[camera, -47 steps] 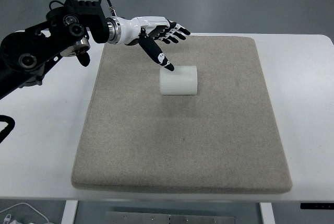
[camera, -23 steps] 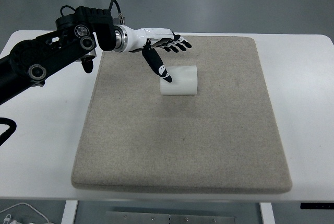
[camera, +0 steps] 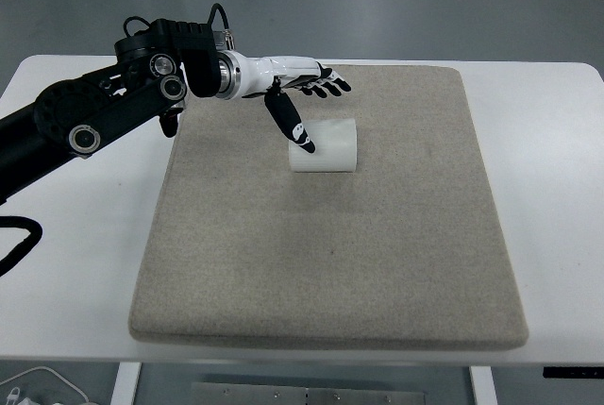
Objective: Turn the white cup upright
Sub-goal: 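Lower the left hand's fingers onto the top of the lying white cup, then curl the left hand's fingers around the cup body to grip it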
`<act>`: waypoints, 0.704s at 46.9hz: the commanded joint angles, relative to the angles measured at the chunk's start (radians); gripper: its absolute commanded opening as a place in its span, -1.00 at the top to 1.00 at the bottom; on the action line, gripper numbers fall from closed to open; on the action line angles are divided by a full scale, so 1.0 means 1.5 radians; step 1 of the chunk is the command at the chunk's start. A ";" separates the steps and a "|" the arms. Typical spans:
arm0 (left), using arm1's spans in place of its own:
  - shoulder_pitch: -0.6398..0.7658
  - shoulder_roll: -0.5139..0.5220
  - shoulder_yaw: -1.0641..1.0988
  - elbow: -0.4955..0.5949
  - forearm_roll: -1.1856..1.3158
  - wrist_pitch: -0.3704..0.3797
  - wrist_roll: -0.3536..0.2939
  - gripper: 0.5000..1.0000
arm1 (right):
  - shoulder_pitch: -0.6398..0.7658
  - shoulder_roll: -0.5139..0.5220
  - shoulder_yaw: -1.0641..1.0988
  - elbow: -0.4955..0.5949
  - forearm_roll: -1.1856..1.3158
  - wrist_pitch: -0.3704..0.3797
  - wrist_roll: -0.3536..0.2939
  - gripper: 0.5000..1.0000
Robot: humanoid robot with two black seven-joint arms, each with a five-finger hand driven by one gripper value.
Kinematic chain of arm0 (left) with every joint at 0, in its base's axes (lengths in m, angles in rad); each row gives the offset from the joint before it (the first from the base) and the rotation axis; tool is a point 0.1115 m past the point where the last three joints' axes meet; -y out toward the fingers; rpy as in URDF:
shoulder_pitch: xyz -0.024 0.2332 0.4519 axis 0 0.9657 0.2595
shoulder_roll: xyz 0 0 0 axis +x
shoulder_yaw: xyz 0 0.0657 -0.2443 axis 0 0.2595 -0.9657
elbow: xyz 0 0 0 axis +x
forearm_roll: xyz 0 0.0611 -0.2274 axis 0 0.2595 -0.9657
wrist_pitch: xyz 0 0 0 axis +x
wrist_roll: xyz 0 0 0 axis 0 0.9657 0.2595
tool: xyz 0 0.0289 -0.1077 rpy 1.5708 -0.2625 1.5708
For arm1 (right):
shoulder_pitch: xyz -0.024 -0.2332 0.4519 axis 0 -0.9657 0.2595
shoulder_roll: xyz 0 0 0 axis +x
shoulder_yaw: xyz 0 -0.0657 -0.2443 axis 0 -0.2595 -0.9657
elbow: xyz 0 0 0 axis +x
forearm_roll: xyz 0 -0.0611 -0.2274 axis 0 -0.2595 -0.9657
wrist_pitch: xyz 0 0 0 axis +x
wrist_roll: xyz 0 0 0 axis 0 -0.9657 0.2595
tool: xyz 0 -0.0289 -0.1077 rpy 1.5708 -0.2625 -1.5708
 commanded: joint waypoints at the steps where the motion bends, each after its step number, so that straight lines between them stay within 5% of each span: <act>1: 0.002 -0.007 0.000 0.000 0.011 0.002 0.001 -0.94 | 0.000 0.000 0.000 0.000 0.000 0.000 0.000 -0.72; 33: 0.004 -0.046 0.042 0.030 0.030 0.033 -0.007 -0.93 | 0.000 0.000 0.000 0.000 0.000 0.000 0.000 -0.72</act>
